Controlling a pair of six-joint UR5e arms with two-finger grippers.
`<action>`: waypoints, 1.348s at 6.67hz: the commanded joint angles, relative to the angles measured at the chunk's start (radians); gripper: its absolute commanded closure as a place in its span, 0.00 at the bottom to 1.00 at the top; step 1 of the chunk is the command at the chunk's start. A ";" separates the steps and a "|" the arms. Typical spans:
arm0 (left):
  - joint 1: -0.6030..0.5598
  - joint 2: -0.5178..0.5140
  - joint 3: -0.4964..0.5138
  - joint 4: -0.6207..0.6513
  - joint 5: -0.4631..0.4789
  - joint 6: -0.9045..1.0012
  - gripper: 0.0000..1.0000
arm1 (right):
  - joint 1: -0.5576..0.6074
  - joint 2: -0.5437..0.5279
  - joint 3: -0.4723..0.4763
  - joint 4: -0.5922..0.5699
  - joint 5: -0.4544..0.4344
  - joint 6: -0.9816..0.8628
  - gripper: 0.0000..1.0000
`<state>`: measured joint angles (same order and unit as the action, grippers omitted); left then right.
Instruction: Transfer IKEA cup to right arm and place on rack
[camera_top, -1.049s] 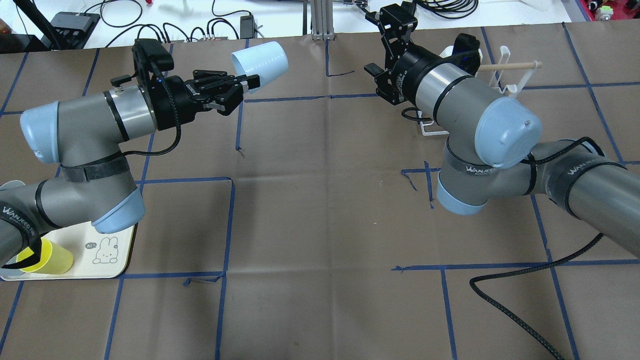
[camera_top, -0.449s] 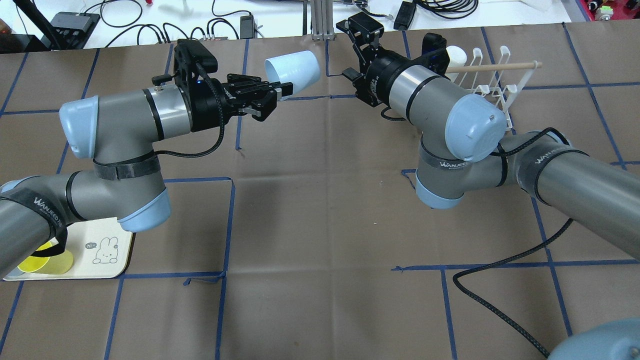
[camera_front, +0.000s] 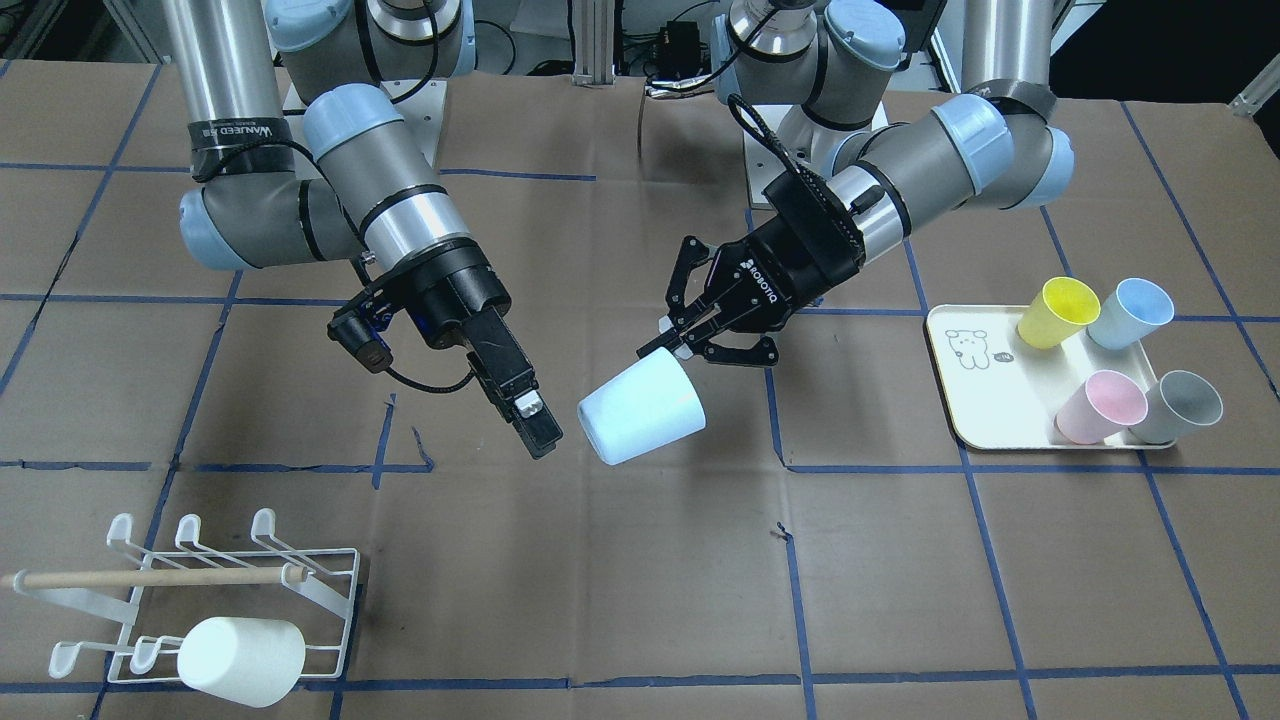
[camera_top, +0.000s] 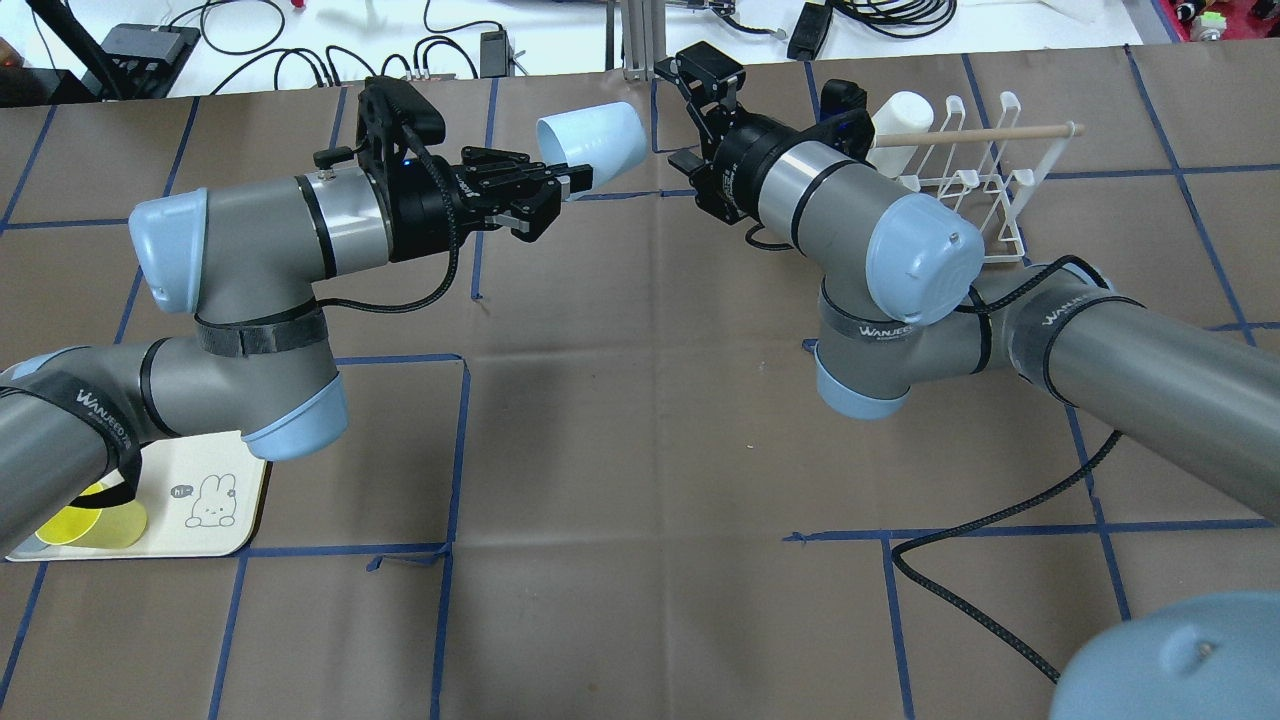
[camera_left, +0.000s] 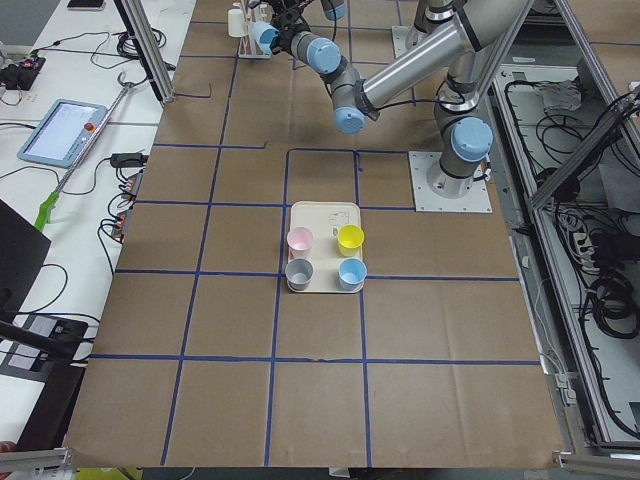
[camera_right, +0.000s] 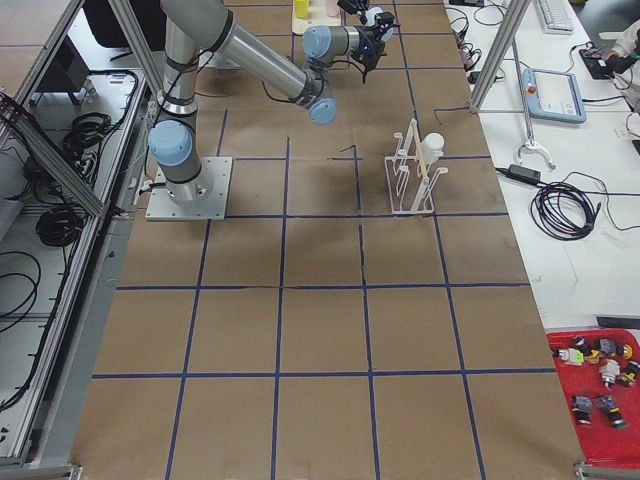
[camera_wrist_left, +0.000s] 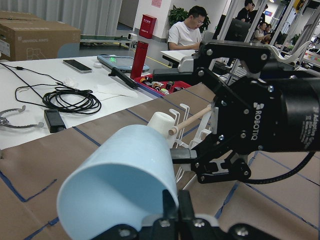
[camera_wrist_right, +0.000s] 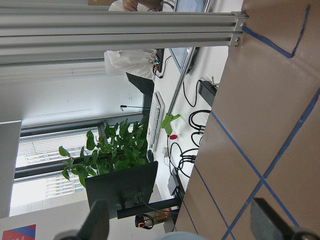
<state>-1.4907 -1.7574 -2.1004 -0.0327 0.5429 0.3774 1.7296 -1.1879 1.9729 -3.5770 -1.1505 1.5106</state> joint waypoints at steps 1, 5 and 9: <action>0.000 -0.001 -0.001 0.002 0.000 -0.003 0.94 | 0.016 0.010 0.000 0.001 -0.003 0.007 0.01; 0.000 0.001 -0.001 0.002 0.002 -0.014 0.94 | 0.070 0.011 -0.017 0.007 -0.006 0.086 0.02; 0.000 0.001 0.000 0.002 0.002 -0.017 0.93 | 0.087 0.025 -0.049 0.027 -0.006 0.088 0.02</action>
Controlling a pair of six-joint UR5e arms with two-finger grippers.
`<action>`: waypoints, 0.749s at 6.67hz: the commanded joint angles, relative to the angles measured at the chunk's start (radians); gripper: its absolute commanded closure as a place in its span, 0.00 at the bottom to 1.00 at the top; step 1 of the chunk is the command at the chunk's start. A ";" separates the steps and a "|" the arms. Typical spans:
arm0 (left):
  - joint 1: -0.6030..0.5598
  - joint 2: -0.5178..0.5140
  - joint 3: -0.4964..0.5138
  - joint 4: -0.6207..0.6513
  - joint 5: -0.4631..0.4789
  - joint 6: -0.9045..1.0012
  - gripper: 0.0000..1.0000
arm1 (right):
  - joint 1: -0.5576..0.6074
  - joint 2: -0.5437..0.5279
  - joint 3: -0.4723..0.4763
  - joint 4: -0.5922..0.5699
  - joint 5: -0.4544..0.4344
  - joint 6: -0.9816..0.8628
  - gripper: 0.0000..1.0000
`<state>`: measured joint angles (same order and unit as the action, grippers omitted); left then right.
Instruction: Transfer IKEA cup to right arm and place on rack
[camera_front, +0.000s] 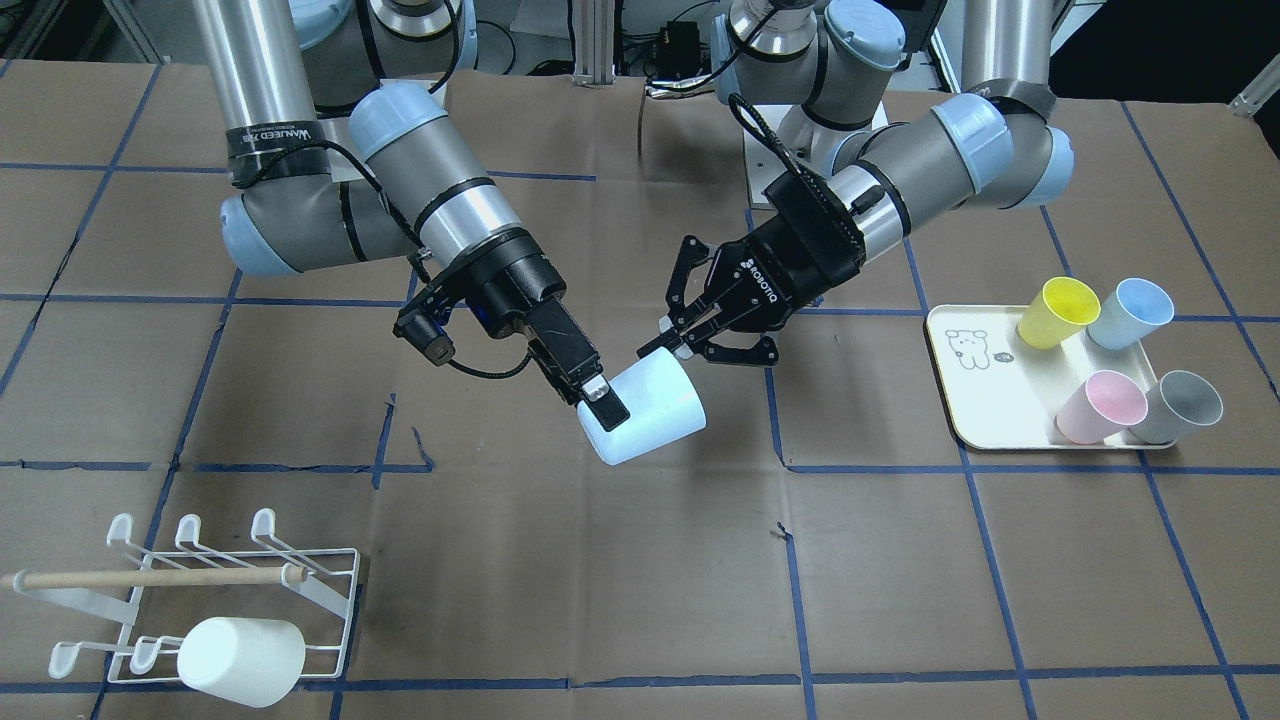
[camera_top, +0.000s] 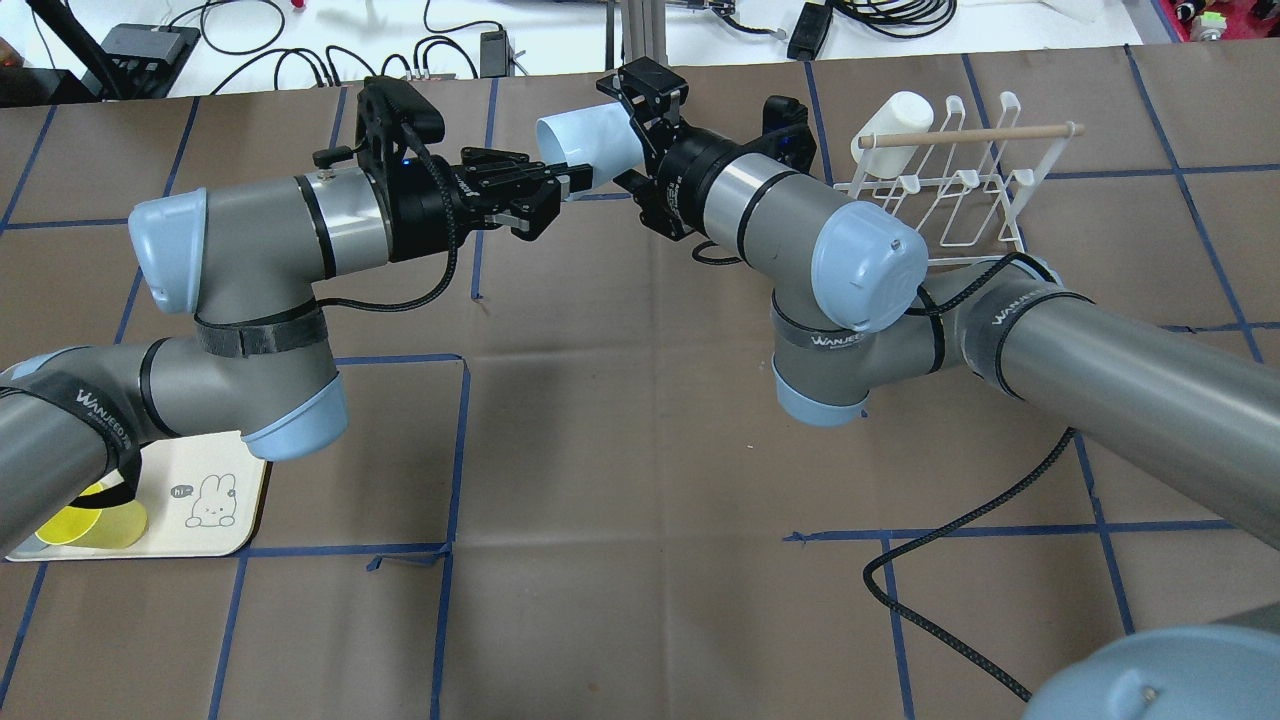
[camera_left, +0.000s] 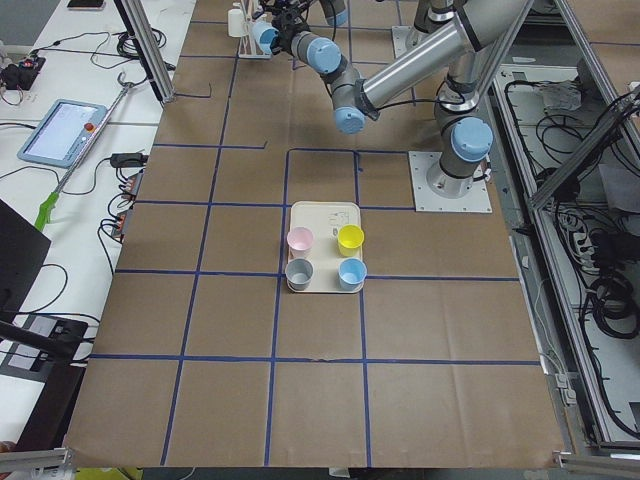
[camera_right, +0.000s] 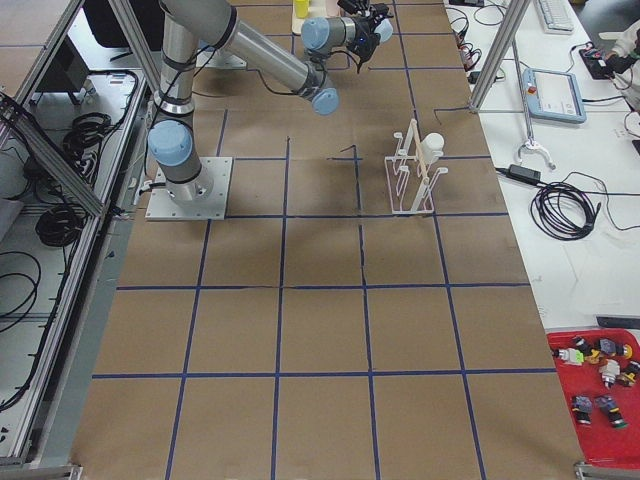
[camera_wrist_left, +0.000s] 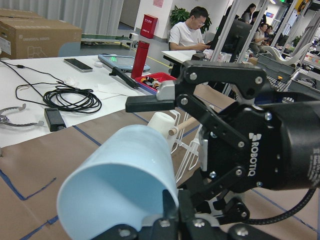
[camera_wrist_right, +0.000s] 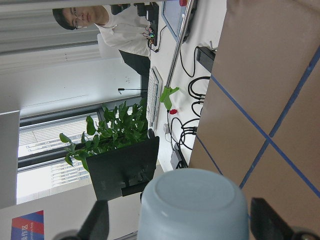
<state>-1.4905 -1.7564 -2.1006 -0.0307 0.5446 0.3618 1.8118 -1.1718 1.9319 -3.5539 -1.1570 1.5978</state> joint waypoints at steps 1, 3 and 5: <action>0.000 0.000 0.001 0.000 0.000 -0.003 0.93 | 0.004 0.014 -0.008 0.004 0.000 -0.001 0.02; 0.000 0.000 0.001 0.000 0.000 -0.006 0.93 | 0.004 0.014 -0.008 0.006 0.002 -0.001 0.03; 0.000 0.000 0.001 0.002 0.000 -0.006 0.93 | 0.006 0.014 -0.007 0.006 0.003 -0.001 0.04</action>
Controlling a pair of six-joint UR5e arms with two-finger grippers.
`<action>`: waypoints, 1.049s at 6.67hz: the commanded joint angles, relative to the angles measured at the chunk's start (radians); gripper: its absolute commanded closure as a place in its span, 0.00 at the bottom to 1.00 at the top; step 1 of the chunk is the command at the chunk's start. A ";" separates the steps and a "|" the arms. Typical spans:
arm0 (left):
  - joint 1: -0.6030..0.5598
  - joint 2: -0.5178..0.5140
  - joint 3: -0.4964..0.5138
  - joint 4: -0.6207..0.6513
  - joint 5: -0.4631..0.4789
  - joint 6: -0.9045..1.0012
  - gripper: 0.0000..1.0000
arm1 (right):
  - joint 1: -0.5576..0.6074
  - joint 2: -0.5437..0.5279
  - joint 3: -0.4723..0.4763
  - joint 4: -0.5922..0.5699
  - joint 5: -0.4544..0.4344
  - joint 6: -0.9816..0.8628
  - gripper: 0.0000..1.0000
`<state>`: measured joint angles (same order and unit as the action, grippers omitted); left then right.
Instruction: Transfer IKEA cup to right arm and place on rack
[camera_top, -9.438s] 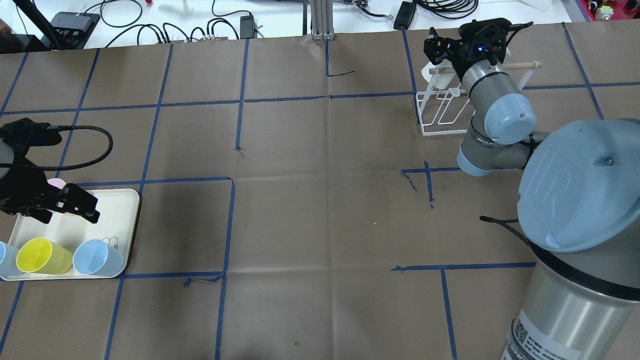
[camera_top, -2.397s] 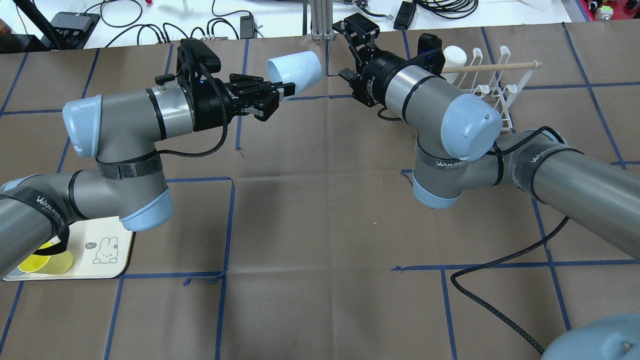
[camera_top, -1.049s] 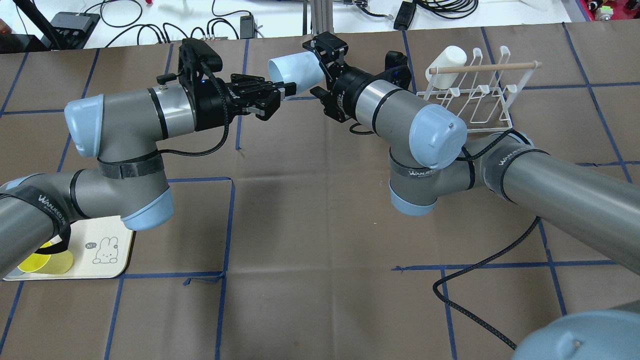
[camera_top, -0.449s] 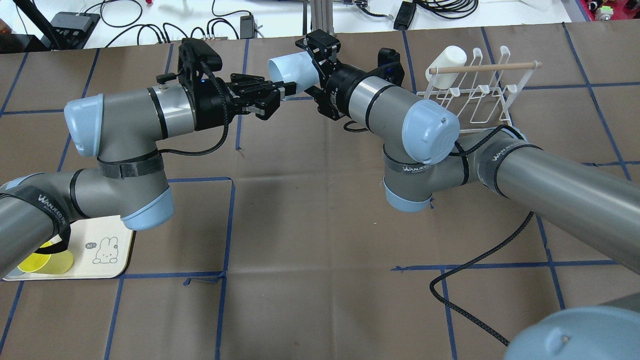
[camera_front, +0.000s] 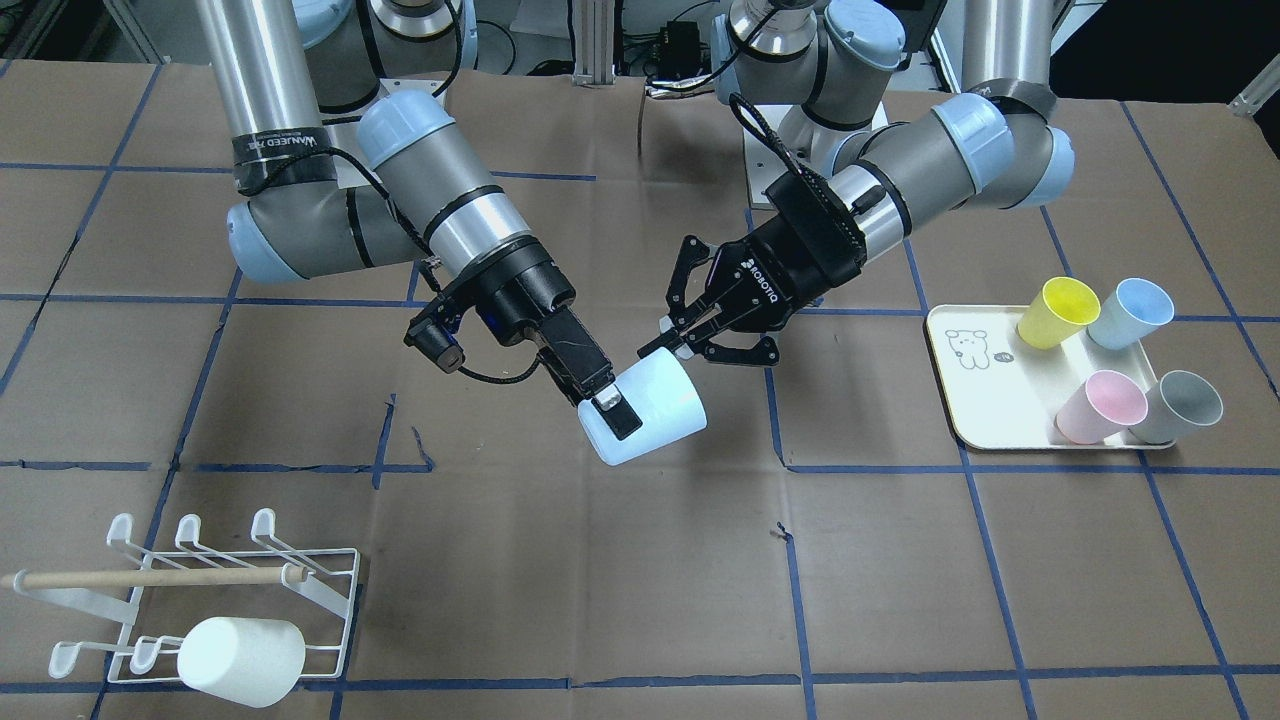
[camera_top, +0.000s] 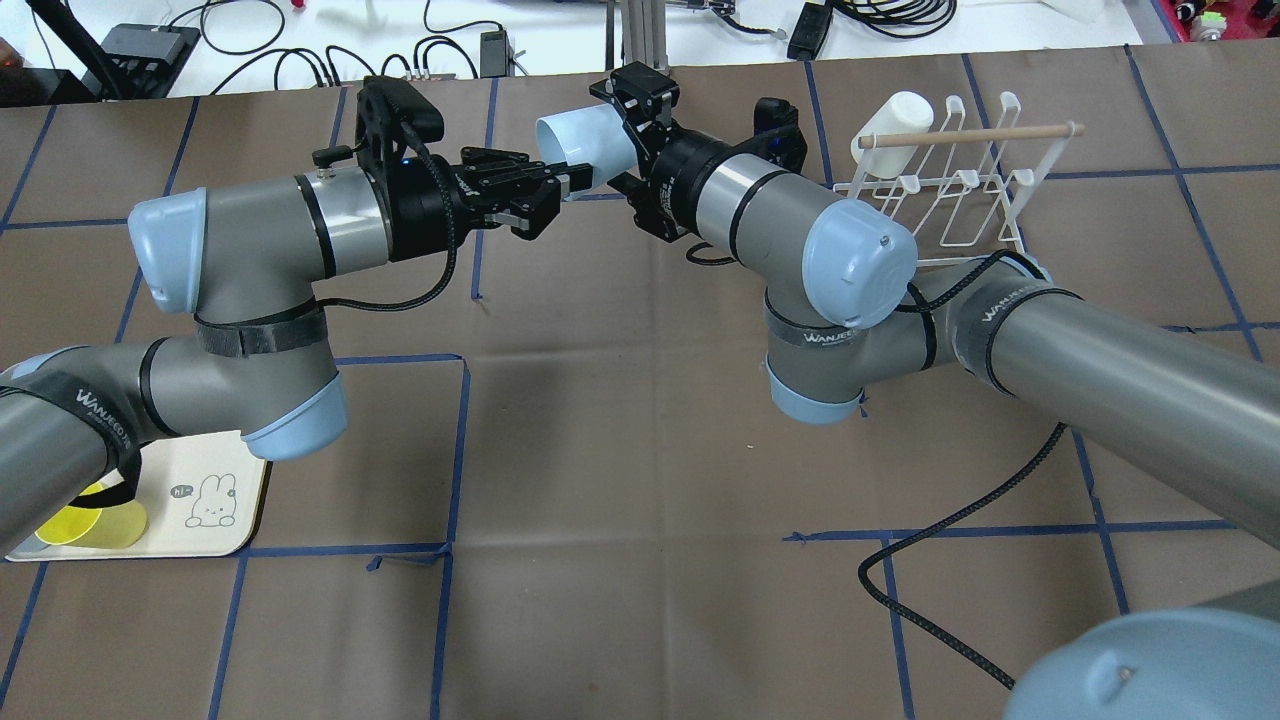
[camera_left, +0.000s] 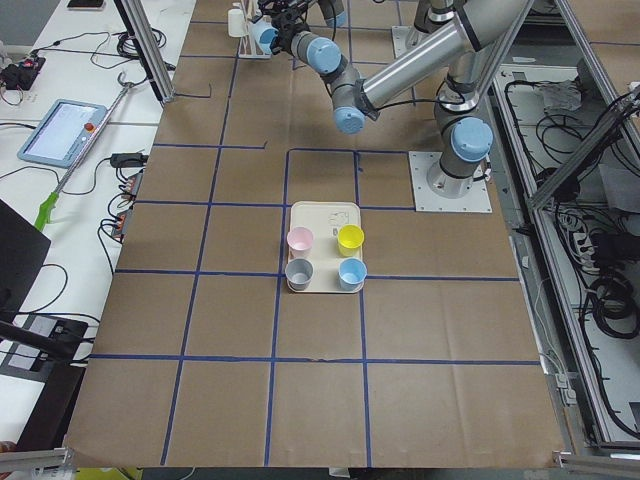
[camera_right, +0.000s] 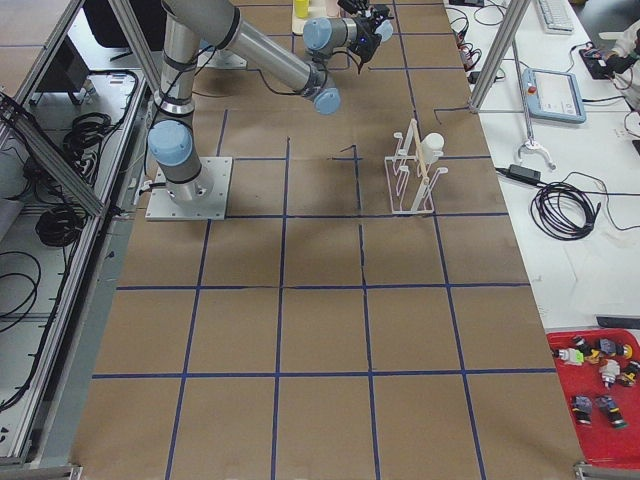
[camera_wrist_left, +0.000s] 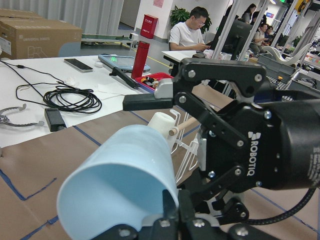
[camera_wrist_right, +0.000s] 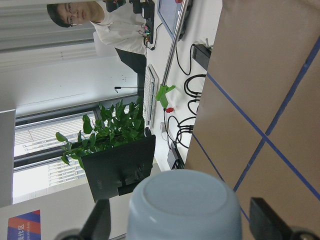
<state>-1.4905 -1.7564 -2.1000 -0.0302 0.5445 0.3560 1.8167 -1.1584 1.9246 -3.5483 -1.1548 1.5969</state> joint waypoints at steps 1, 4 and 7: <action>0.000 0.002 0.000 0.000 0.000 -0.002 0.93 | 0.001 0.000 0.001 0.000 0.001 0.003 0.05; 0.001 0.002 0.000 0.000 0.000 -0.002 0.93 | 0.007 0.000 -0.002 0.000 0.027 0.026 0.42; 0.001 0.003 0.000 0.001 0.000 -0.019 0.82 | 0.007 0.002 -0.012 0.000 0.049 0.028 0.62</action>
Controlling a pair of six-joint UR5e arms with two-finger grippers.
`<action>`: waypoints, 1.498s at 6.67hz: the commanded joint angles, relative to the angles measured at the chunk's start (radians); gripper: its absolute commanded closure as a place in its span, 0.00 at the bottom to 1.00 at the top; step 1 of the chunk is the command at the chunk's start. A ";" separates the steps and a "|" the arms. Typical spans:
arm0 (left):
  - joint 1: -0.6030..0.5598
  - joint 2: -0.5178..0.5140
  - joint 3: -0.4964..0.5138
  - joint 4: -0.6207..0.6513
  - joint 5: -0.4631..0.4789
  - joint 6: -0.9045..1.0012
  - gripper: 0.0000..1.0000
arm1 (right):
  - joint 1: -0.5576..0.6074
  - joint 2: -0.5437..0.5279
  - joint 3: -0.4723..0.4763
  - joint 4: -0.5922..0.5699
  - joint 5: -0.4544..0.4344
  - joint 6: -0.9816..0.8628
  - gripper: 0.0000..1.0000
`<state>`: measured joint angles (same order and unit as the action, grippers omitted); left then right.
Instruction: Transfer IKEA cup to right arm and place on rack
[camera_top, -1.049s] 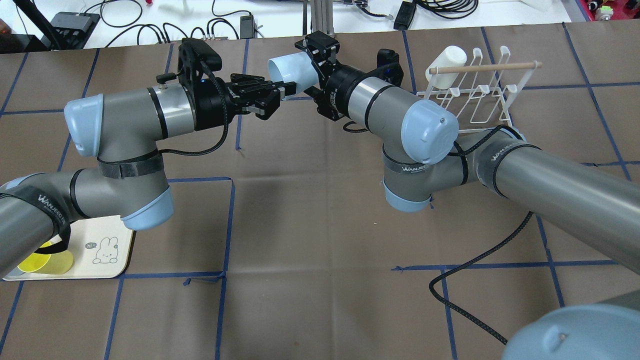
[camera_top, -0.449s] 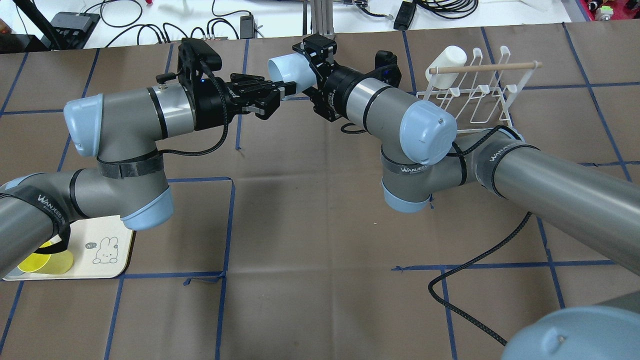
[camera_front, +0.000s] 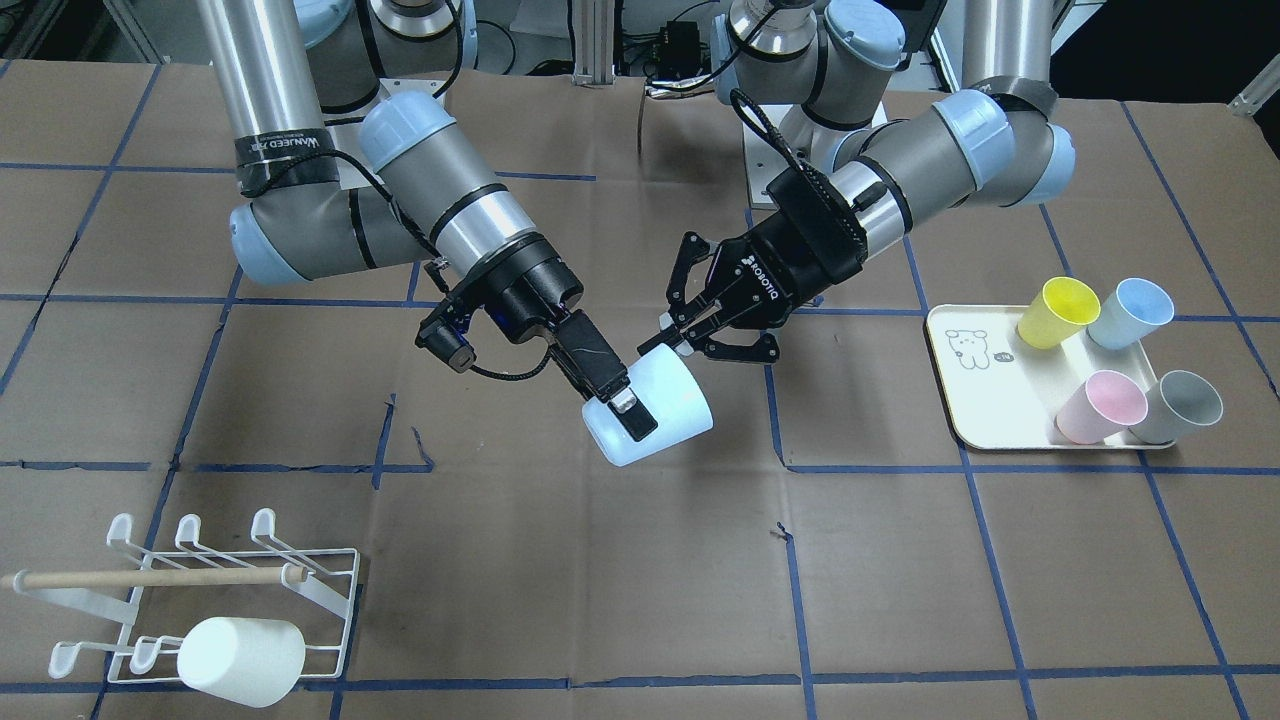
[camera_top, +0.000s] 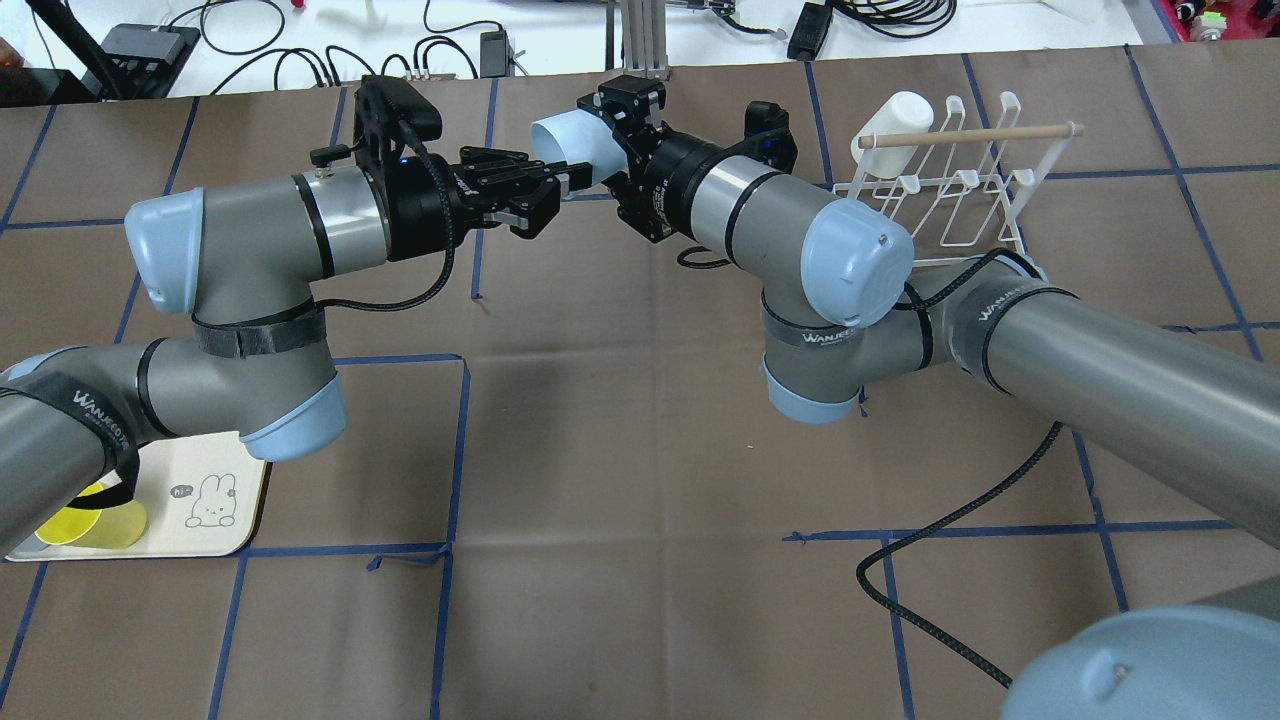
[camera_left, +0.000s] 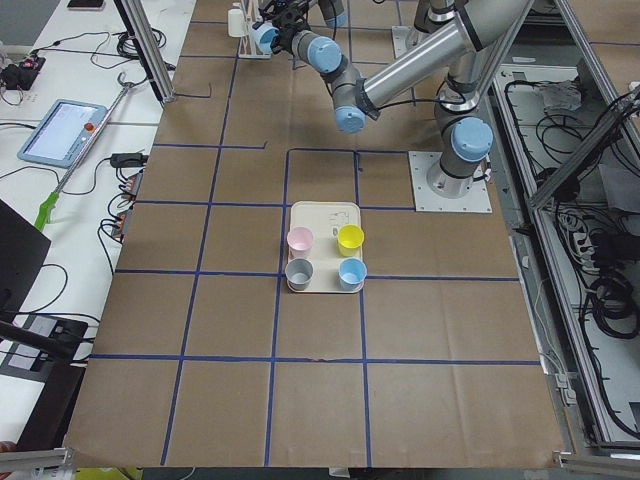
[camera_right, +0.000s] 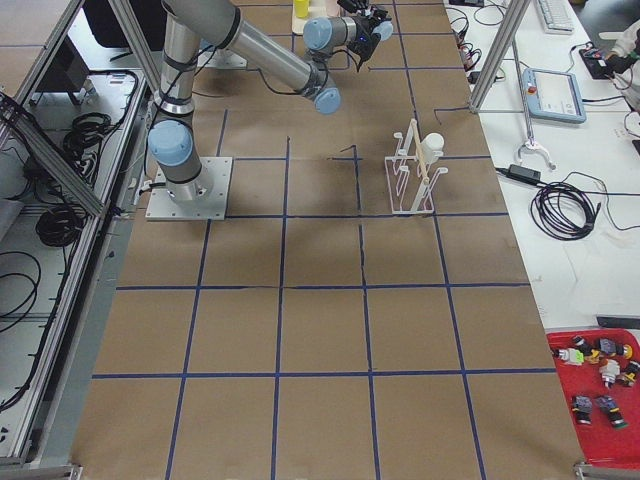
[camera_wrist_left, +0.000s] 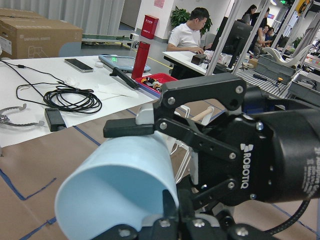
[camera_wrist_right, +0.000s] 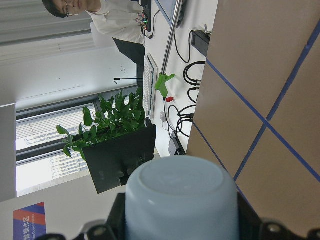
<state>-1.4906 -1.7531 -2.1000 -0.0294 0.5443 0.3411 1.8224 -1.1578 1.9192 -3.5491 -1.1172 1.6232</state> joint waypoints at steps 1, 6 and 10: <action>0.001 -0.002 0.000 0.000 0.000 -0.005 0.53 | 0.001 0.001 -0.008 0.001 0.011 0.001 0.64; 0.027 0.038 -0.009 -0.003 -0.004 -0.039 0.02 | -0.012 0.004 -0.011 -0.002 0.013 -0.005 0.64; 0.235 0.084 -0.051 -0.015 -0.015 -0.045 0.01 | -0.193 -0.005 -0.008 -0.007 0.144 -0.078 0.68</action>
<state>-1.3019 -1.6681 -2.1494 -0.0406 0.5201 0.2964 1.6945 -1.1533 1.9091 -3.5526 -1.0318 1.5920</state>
